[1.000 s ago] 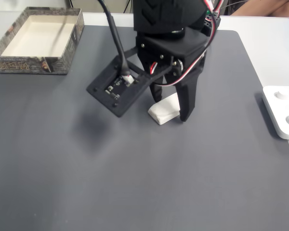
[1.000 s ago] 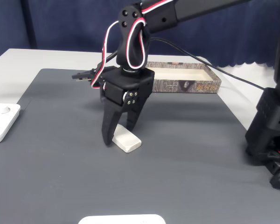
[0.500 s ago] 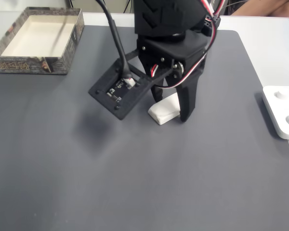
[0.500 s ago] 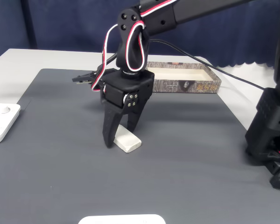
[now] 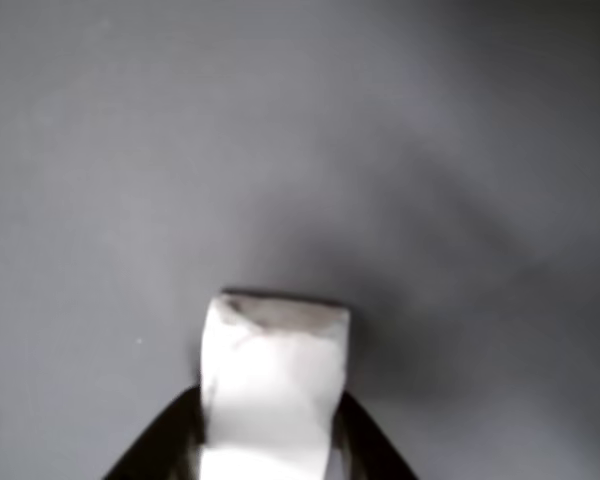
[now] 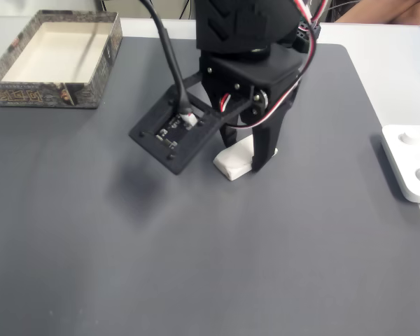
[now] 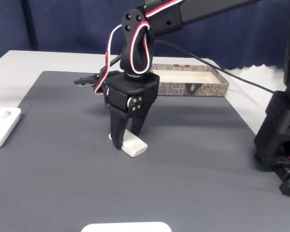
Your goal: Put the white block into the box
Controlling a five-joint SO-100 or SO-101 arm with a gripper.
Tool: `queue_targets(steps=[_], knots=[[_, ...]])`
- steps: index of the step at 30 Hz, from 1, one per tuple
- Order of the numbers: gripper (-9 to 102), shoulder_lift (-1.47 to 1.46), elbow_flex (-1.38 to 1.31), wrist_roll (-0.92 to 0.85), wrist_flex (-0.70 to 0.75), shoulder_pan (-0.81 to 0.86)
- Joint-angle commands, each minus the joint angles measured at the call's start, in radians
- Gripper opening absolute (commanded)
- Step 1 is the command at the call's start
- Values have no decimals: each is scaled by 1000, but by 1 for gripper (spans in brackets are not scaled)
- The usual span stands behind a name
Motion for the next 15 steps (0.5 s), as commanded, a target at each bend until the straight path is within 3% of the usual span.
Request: queue_targets(steps=[1, 15], knots=[[0, 6, -63, -5, -2, -15], [-2, 67, -67, 26, 0, -12]])
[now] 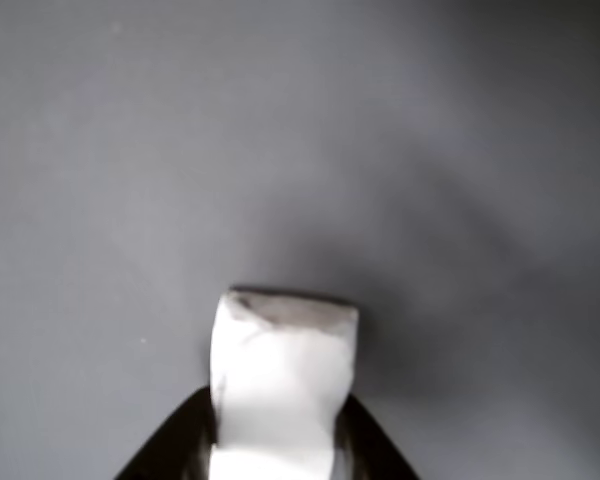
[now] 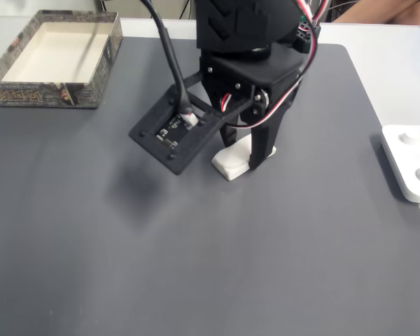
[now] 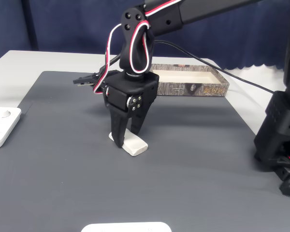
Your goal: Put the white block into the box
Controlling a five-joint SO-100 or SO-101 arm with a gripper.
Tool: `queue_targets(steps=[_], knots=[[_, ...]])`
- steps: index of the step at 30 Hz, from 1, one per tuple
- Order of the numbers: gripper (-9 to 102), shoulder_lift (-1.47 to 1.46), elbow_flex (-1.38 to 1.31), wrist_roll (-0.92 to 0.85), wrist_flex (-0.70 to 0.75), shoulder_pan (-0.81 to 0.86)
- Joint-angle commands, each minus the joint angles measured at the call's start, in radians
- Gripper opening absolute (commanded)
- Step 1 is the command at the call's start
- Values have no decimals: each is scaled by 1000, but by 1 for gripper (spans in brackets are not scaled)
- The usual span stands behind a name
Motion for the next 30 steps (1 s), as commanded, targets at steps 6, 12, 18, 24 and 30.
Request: queue_targets(steps=[6, 12, 18, 24, 30], knots=[[-2, 235, 21, 9, 0, 21], [-2, 388, 92, 18, 124, 87], [-2, 512, 100, 91, 308, 216], [-2, 580, 92, 187, 390, 377], [-2, 584, 64, 314, 397, 548]])
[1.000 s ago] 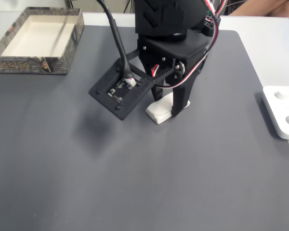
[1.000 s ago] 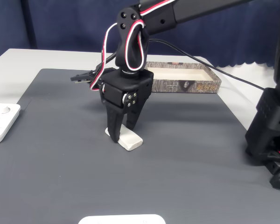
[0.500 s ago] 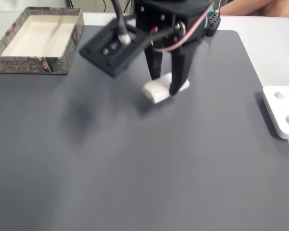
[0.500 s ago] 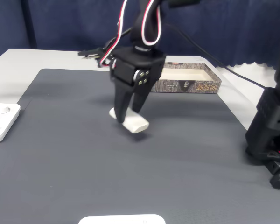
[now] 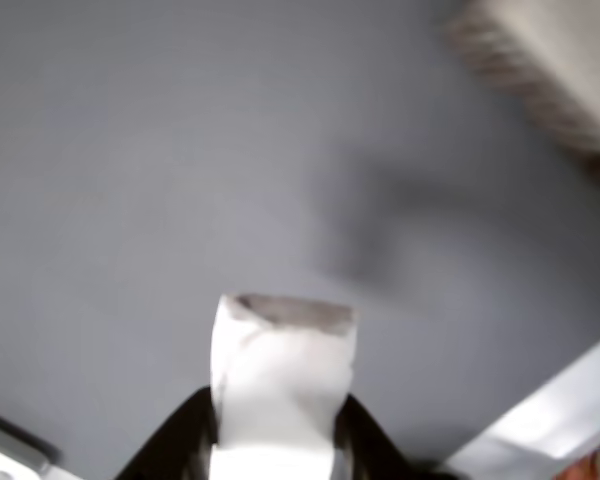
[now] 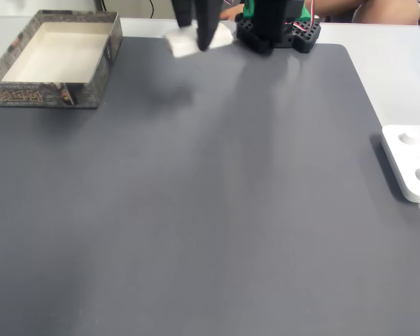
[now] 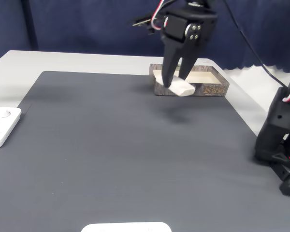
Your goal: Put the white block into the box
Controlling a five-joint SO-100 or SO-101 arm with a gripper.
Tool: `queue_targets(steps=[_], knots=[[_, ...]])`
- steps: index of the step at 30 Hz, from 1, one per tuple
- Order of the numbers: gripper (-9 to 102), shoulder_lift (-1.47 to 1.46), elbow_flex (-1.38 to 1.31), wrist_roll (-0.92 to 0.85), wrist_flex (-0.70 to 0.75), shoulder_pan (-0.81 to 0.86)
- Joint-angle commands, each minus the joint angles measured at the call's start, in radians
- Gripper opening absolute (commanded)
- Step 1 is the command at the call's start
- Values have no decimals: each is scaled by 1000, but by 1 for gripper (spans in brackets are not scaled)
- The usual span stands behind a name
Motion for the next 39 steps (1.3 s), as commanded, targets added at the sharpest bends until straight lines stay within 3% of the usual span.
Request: queue_targets(steps=[1, 6, 14, 31, 36, 39], knots=[[-2, 58, -40, 98, 11, 143], [-2, 9, -84, 273, 11, 318], [-2, -215, -379, 486, 12, 508], [-2, -663, -841, 615, 21, 566], [-2, -687, -881, 776, 23, 551], [-2, -690, -882, 1022, 18, 546]])
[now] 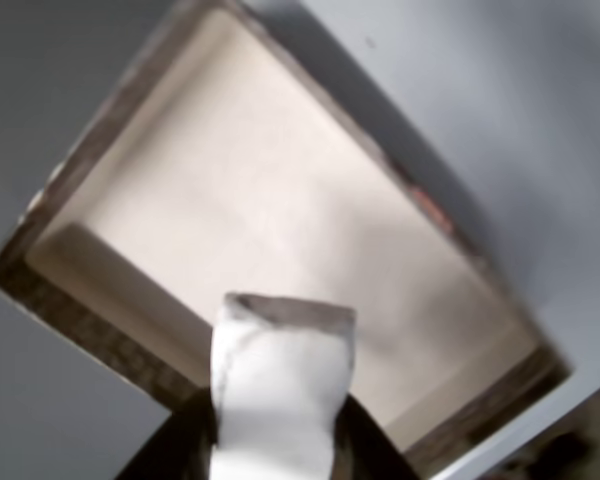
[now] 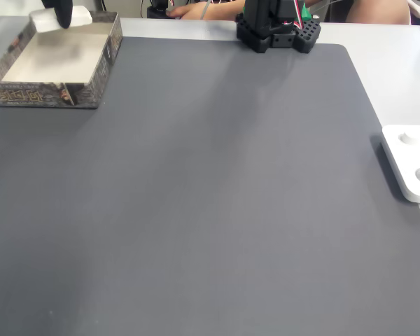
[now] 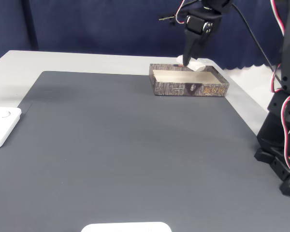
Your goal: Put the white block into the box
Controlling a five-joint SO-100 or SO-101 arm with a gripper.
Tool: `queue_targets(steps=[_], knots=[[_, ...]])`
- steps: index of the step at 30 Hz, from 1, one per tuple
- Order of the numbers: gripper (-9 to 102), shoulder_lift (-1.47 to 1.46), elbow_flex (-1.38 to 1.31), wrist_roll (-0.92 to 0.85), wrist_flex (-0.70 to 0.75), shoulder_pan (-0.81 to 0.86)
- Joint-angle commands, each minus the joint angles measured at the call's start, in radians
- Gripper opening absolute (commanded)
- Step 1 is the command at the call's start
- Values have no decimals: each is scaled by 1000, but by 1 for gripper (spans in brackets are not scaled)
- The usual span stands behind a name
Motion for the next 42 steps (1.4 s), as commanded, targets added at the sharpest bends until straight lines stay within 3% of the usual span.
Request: queue_targets(steps=[1, 7, 12, 42], knots=[[-2, 14, -71, 293, -2, -8], [-2, 15, -69, 698, -9, -3], [-2, 9, -67, 853, -21, -8], [-1, -199, -137, 881, -91, -31]])
